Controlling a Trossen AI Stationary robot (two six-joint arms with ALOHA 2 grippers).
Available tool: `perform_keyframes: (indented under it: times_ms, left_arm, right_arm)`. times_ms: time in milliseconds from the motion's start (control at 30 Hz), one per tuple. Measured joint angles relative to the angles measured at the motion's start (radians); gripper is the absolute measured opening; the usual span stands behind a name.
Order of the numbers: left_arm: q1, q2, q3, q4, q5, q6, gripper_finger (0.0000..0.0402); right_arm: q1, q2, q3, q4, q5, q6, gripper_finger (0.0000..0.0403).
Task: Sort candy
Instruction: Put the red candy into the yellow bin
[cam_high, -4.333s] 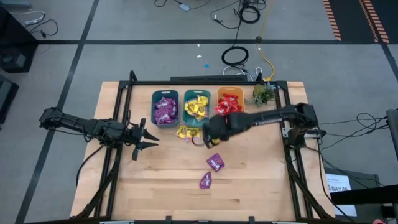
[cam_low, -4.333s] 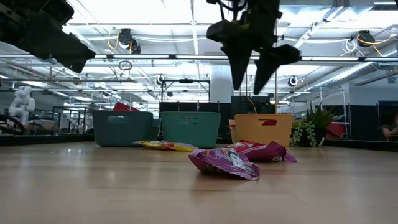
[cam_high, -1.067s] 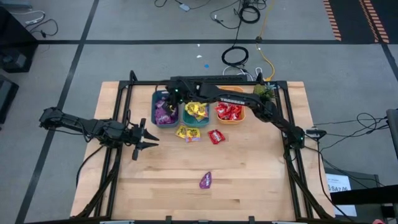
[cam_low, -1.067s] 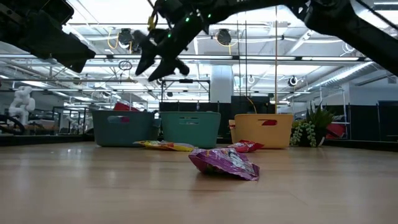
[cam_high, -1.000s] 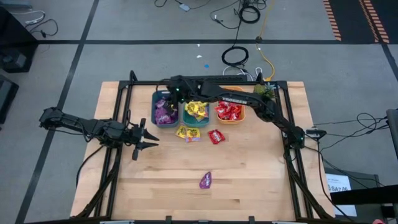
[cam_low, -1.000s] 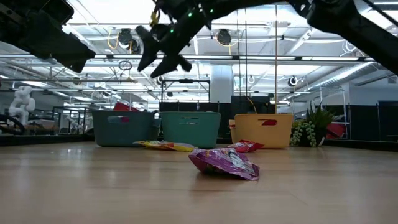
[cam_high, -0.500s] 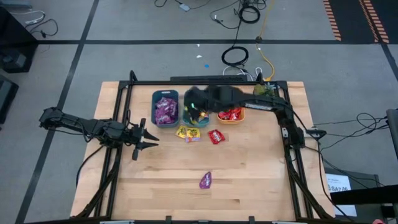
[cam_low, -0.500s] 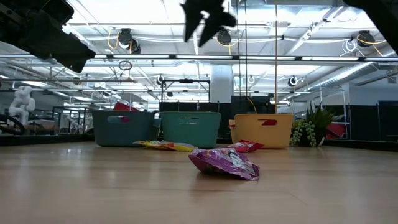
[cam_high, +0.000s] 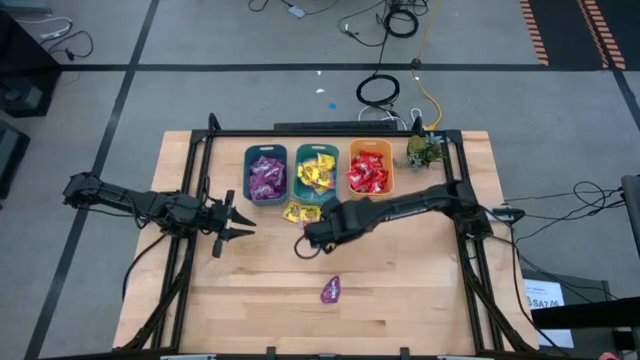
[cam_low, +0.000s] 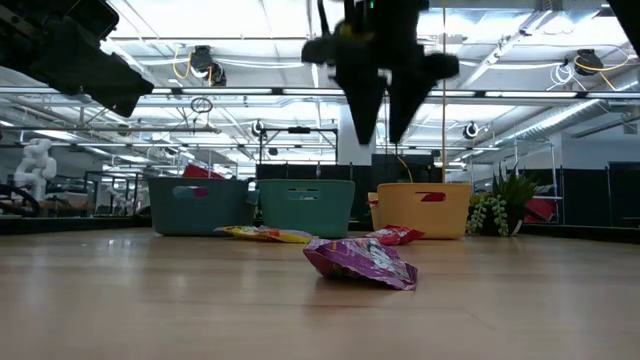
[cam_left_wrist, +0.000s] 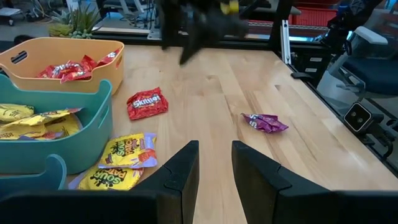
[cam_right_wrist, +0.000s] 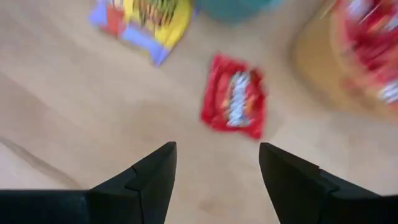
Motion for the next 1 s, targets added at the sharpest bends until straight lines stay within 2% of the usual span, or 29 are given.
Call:
perform_keyframes:
  times_ms: [100, 333, 500, 733, 800, 1000]
  left_arm:
    - [0.000, 0.000, 0.000, 0.000, 0.000, 0.000, 0.0105]
    - [0.000, 0.000, 0.000, 0.000, 0.000, 0.000, 0.0105]
    - [0.000, 0.000, 0.000, 0.000, 0.000, 0.000, 0.0105]
    - [0.000, 0.000, 0.000, 0.000, 0.000, 0.000, 0.0105]
    - [0.000, 0.000, 0.000, 0.000, 0.000, 0.000, 0.0105]
    - [0.000, 0.000, 0.000, 0.000, 0.000, 0.000, 0.0105]
  right_arm:
    - [0.006, -0.001, -0.103, 0.106, -0.048, 0.064, 0.0220]
    - [-0.022, -0.076, -0.331, 0.381, -0.053, 0.094, 0.0220]
    - [-0.084, -0.163, -0.550, 0.551, -0.041, 0.094, 0.0219]
    - [-0.163, -0.218, -0.793, 0.975, -0.039, 0.040, 0.0219]
    - [-0.172, -0.196, -0.816, 1.014, -0.042, 0.059, 0.0219]
    - [-0.161, -0.142, -0.816, 0.971, -0.059, 0.115, 0.0203]
